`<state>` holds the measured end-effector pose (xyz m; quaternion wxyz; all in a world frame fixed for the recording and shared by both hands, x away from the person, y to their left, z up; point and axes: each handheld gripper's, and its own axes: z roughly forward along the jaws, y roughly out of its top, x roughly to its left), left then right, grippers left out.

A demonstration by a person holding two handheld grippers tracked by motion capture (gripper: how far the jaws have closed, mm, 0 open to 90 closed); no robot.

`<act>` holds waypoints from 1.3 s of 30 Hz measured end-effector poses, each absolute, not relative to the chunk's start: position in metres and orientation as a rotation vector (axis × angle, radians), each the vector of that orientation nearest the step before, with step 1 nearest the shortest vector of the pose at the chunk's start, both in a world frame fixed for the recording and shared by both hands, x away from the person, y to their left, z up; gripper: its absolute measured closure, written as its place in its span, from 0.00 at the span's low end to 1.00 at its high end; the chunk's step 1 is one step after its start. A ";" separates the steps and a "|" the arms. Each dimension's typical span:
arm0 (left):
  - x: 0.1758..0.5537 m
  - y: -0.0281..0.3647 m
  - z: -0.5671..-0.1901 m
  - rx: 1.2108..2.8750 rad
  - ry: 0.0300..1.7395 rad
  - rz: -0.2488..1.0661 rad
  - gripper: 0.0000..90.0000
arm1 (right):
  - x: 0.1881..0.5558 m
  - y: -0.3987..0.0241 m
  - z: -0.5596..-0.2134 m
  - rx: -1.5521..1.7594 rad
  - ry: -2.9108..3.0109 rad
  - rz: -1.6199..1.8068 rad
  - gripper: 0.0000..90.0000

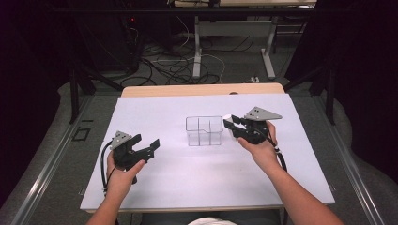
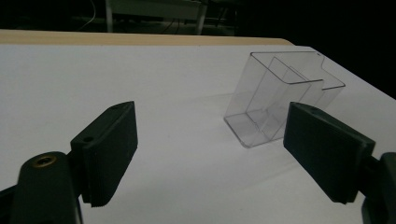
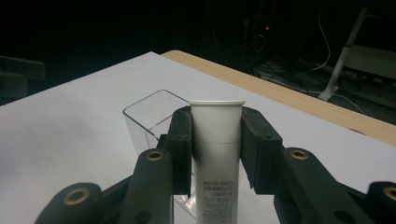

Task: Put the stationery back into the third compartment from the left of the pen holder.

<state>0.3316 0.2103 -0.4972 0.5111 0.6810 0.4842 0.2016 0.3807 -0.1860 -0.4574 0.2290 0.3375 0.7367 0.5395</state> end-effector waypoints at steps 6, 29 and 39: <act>0.329 0.199 -0.493 1.654 1.121 0.467 0.23 | 0.377 -0.183 -0.459 0.916 2.016 1.529 0.74; 0.337 0.117 -0.460 1.709 0.946 0.260 0.41 | 0.361 -0.159 -0.454 0.800 1.922 1.699 0.74; 0.342 0.081 -0.457 1.743 0.890 0.169 0.52 | 0.359 -0.160 -0.456 0.826 1.926 1.723 0.74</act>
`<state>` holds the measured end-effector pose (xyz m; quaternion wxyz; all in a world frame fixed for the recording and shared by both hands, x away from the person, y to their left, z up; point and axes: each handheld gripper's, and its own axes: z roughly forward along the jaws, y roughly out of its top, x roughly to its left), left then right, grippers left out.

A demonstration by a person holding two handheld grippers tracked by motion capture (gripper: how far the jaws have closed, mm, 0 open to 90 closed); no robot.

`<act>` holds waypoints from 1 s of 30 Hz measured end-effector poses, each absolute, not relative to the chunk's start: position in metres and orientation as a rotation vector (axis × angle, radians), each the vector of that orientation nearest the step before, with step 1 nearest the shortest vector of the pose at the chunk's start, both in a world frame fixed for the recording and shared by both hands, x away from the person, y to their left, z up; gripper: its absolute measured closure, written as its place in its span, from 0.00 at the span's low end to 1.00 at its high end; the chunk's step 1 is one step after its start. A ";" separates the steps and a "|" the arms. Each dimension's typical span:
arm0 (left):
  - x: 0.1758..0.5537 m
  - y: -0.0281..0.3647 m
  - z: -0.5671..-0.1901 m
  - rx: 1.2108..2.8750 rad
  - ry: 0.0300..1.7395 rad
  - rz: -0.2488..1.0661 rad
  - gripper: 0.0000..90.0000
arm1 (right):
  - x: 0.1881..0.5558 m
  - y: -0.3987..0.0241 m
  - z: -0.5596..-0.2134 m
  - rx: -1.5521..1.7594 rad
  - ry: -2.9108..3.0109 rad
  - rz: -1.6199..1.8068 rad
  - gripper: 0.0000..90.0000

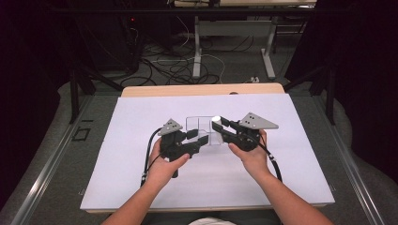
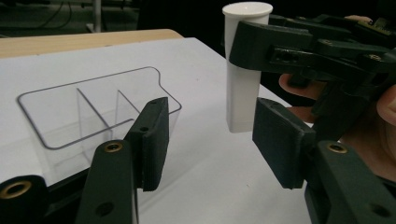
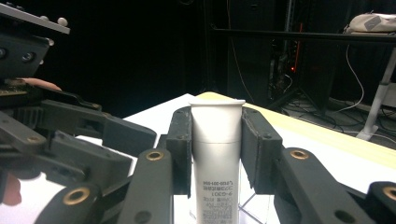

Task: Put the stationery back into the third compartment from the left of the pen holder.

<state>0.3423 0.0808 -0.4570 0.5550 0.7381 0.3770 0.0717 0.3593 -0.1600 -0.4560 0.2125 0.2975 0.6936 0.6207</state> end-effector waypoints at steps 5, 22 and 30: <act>0.345 0.069 -0.457 1.760 0.889 0.153 0.58 | 0.359 -0.160 -0.456 0.834 1.921 1.728 0.74; 0.352 0.044 -0.458 1.781 0.912 0.081 0.66 | 0.357 -0.157 -0.458 0.821 1.922 1.737 0.74; 0.353 0.038 -0.459 1.761 0.935 0.101 0.70 | 0.355 -0.155 -0.459 0.822 1.923 1.743 0.74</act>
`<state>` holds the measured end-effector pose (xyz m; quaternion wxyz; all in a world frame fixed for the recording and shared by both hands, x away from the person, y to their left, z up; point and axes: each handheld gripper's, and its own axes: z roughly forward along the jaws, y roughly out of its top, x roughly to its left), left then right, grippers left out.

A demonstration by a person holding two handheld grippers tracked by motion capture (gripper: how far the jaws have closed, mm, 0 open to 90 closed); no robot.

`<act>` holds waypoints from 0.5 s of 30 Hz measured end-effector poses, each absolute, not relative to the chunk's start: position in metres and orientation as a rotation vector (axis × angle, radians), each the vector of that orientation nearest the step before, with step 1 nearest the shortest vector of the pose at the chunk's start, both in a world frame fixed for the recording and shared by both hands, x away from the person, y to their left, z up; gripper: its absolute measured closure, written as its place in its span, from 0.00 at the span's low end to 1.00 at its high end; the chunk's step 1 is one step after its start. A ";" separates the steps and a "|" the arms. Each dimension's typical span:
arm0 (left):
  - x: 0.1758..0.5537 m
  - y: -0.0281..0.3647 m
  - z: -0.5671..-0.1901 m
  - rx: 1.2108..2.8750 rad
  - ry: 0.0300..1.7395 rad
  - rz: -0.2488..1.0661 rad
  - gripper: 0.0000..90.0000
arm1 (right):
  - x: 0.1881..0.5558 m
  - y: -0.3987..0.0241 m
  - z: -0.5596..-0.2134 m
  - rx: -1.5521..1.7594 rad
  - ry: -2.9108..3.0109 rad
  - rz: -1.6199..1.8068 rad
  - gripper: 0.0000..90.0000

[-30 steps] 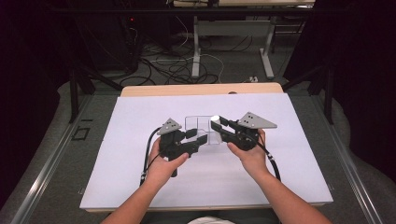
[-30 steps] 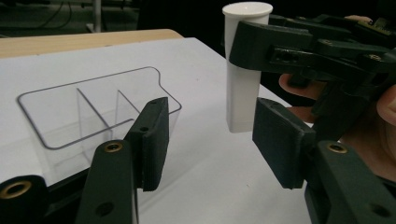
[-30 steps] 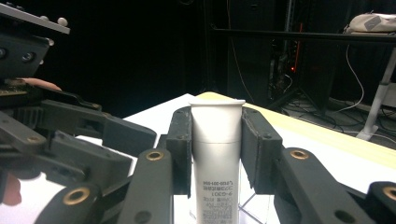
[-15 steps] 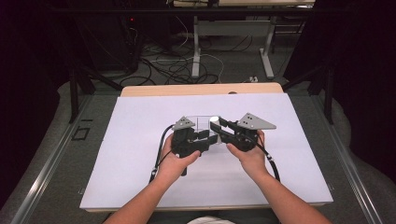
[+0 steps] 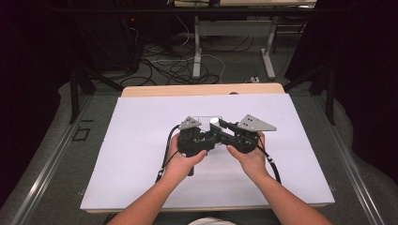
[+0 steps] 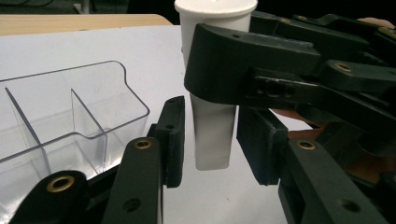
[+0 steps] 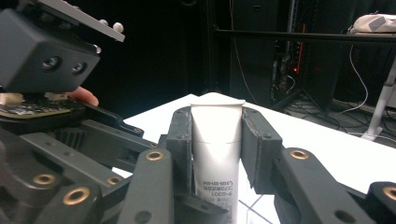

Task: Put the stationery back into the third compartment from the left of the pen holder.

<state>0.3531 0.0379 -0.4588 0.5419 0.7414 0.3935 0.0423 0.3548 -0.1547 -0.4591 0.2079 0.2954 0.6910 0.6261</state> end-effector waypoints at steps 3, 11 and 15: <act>0.354 0.037 -0.460 1.753 0.946 0.097 0.72 | 0.354 -0.154 -0.459 0.820 1.924 1.748 0.74; 0.354 0.036 -0.460 1.739 0.975 0.084 0.77 | 0.353 -0.153 -0.460 0.828 1.934 1.742 0.74; 0.354 0.036 -0.460 1.744 0.988 0.075 0.78 | 0.354 -0.153 -0.461 0.826 1.939 1.737 0.74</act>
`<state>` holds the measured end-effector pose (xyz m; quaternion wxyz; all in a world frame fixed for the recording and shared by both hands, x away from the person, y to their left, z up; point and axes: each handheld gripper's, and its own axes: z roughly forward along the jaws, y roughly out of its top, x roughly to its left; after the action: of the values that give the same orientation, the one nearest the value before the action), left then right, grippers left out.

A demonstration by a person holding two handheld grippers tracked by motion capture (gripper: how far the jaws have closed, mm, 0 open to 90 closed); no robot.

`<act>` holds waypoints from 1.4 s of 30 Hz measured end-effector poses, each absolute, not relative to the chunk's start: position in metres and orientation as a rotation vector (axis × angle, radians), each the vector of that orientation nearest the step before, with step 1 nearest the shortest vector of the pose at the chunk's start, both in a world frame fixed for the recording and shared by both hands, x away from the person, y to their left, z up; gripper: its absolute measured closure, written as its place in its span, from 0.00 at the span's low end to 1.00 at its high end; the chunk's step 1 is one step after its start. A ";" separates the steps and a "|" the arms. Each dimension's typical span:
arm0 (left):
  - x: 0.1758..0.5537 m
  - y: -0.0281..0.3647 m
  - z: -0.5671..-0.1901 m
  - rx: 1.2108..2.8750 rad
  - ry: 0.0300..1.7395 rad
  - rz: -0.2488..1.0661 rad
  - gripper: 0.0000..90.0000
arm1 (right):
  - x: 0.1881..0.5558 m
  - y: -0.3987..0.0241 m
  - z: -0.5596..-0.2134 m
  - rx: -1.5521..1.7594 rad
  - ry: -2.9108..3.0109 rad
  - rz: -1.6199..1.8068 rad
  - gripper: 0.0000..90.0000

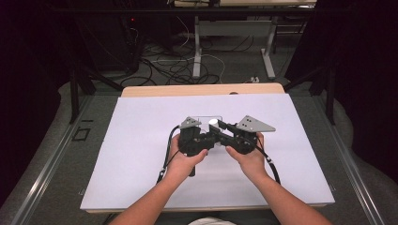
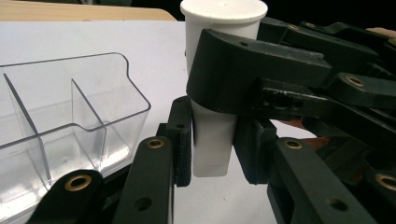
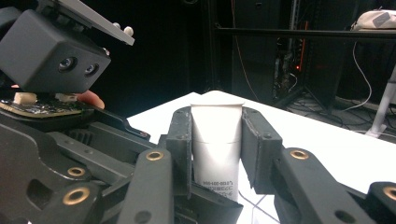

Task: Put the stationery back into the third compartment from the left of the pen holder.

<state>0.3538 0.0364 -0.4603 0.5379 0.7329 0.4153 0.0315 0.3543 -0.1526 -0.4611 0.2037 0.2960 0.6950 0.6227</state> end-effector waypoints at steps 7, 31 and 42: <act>0.354 0.036 -0.461 1.745 0.996 0.072 0.78 | 0.354 -0.152 -0.462 0.837 1.940 1.738 0.74; 0.381 0.044 -0.468 1.723 1.021 0.207 0.78 | 0.366 -0.177 -0.455 0.906 1.890 1.737 0.48; 0.391 0.040 -0.468 1.733 0.989 0.307 0.78 | 0.378 -0.197 -0.462 1.022 1.884 1.595 0.39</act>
<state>0.3908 0.0402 -0.4677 0.5326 0.7265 0.4146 0.1289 0.3782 -0.1970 -0.4625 0.2327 0.3720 0.6858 0.5807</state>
